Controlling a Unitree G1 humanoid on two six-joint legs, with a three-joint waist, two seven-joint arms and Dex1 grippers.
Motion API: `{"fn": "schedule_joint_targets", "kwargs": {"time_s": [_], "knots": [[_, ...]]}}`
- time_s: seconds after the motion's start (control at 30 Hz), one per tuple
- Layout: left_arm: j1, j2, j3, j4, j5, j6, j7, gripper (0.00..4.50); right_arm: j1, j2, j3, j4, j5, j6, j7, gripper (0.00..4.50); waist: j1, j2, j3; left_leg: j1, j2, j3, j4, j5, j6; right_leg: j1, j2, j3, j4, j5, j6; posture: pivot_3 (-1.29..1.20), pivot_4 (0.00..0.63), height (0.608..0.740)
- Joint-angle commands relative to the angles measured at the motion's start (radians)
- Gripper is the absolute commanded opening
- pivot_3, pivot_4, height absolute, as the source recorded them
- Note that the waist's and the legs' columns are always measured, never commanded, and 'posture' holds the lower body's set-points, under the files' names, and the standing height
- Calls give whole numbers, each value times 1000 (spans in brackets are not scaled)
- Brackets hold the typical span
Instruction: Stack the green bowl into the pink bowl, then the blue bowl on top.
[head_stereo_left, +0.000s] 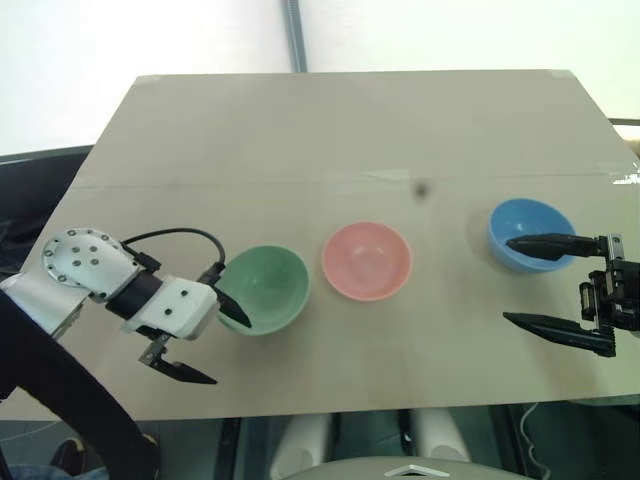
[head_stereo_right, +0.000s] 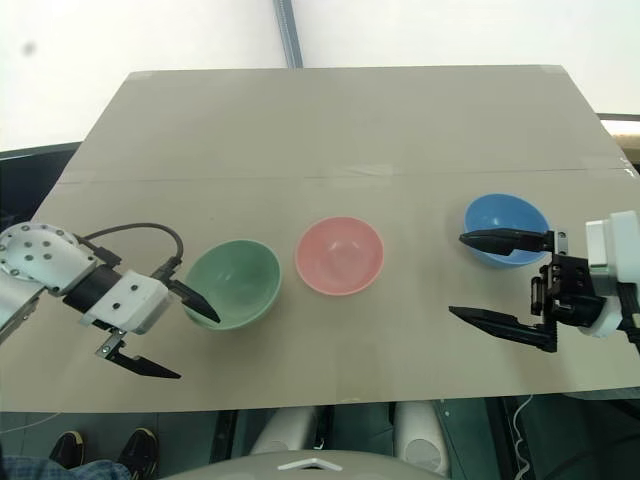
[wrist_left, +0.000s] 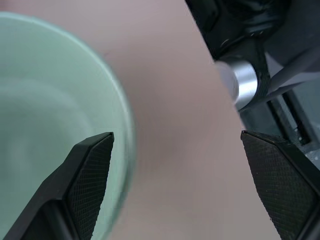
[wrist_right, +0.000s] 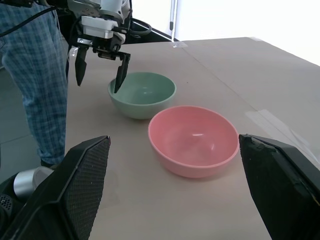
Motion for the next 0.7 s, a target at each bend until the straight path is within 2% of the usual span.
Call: {"fn": "schedule_joint_targets", "kwargs": {"time_s": [0.03, 0.27, 0.57, 0.7], "knots": [[-22, -5, -10, 16, 19, -33, -4, 3445, -4, -7, -32, -27, 10, -7, -8, 4500, 0, 0, 0, 0, 0, 0, 0, 0, 0, 0, 0, 0, 0, 0, 0, 0, 150, 740], [-47, -35, -17, 49, 63, -62, -4, 13, -12, -9, -27, -20, 7, -12, -17, 4500, 0, 0, -1, 0, 0, 0, 0, 0, 0, 0, 0, 0, 0, 0, 0, 0, 150, 740], [-108, -34, -4, 53, 44, -66, -4, 13, -18, -9, -22, -15, 3, -11, -21, 4500, 0, 3, -2, 3, 0, 0, 0, 0, 0, 2, 0, 0, 1, 0, 0, 0, 150, 740], [-297, -3, -8, 62, -82, 5, -4, 13, -22, -11, -21, -9, 1, -11, -19, 4500, 4, 0, -1, 1, 0, -2, 1, 0, 0, 2, 1, -1, 2, 0, 0, 0, 150, 740]]}}
